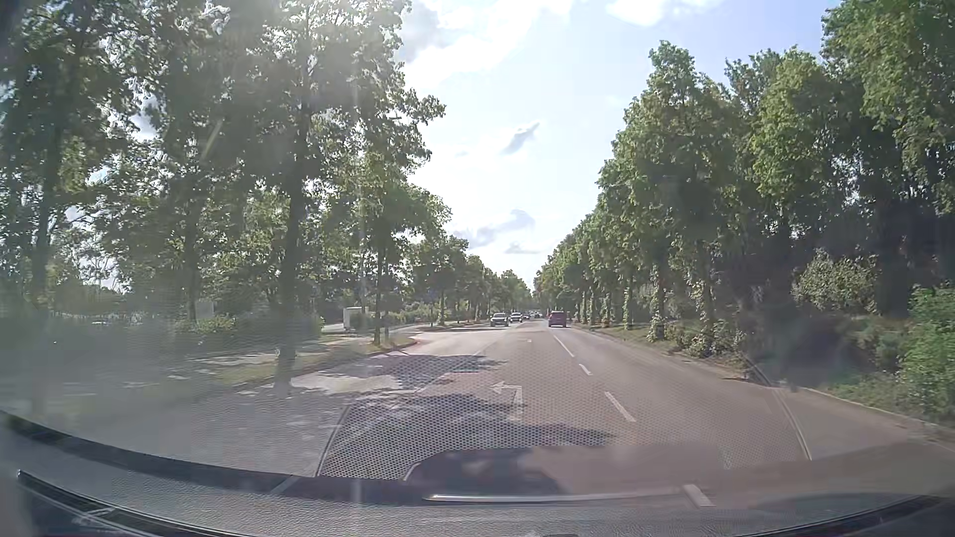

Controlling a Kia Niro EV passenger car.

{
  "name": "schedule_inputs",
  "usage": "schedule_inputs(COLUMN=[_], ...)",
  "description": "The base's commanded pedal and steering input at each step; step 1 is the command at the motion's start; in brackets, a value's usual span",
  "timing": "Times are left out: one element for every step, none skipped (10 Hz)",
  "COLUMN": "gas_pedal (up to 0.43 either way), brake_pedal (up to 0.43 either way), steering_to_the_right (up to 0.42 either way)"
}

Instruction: Follow the waypoints while adhering to traffic rules and regulations

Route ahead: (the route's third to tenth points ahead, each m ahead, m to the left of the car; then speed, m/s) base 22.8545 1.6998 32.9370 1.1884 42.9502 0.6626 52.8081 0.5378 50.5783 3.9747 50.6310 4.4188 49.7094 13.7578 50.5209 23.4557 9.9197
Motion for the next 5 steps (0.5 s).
schedule_inputs(gas_pedal=[0.0, 0.0, 0.0, 0.0, 0.0], brake_pedal=[0.018, 0.049, 0.146, 0.177, 0.183], steering_to_the_right=[0.025, 0.025, 0.023, 0.02, 0.015])
